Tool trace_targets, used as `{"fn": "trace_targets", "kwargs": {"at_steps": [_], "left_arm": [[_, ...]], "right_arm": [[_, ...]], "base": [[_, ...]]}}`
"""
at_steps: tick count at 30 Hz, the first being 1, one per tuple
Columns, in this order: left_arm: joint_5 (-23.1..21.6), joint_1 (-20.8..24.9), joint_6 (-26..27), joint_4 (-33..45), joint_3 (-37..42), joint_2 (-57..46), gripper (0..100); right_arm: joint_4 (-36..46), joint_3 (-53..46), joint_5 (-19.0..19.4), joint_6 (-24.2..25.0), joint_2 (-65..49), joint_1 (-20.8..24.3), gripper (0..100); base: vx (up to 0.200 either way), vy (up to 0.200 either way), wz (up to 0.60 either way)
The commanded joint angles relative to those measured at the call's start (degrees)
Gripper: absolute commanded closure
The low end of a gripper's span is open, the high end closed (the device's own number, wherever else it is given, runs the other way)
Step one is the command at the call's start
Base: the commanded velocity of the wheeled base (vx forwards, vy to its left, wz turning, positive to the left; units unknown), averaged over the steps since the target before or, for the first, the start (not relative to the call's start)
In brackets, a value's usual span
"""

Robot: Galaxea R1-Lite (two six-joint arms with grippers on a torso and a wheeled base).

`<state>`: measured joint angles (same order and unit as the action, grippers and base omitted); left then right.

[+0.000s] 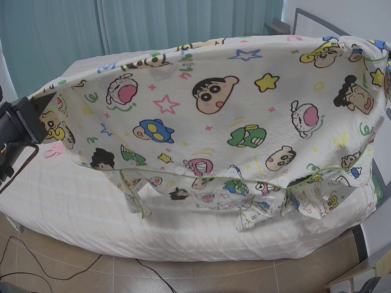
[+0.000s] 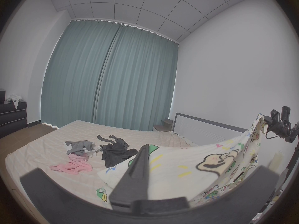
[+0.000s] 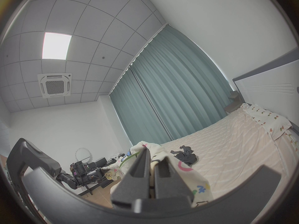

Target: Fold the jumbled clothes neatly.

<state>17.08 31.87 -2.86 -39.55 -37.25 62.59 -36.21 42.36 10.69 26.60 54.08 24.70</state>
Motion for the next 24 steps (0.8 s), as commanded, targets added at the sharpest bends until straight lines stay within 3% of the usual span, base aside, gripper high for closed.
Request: {"fn": "trace_targets", "kwargs": {"at_steps": [1,11,15,24], "left_arm": [[0.1,0.1,-0.2,0.2,1.4,-0.4,100],[0.1,0.2,-1.0,0.3,9.1,0.1,100],[0.1,0.2,-4.9,0.1,13.5,2.9,100],[-0.1,0.2,-10.4,-0.9,10.7,12.5,100]], "right_arm": [[0.0,-0.5,0.1,0.1,0.3,-0.3,100],[-0.2,-3.8,0.8,0.3,4.0,-4.8,100],[-0.8,-7.5,2.7,0.7,7.4,-8.4,100],[-7.1,-8.8,4.3,1.0,14.6,-13.4,100]], "base": [[0.0,0.0,0.0],[0.0,0.0,0.0],[0.0,0.0,0.0],[0.0,0.0,0.0]]}}
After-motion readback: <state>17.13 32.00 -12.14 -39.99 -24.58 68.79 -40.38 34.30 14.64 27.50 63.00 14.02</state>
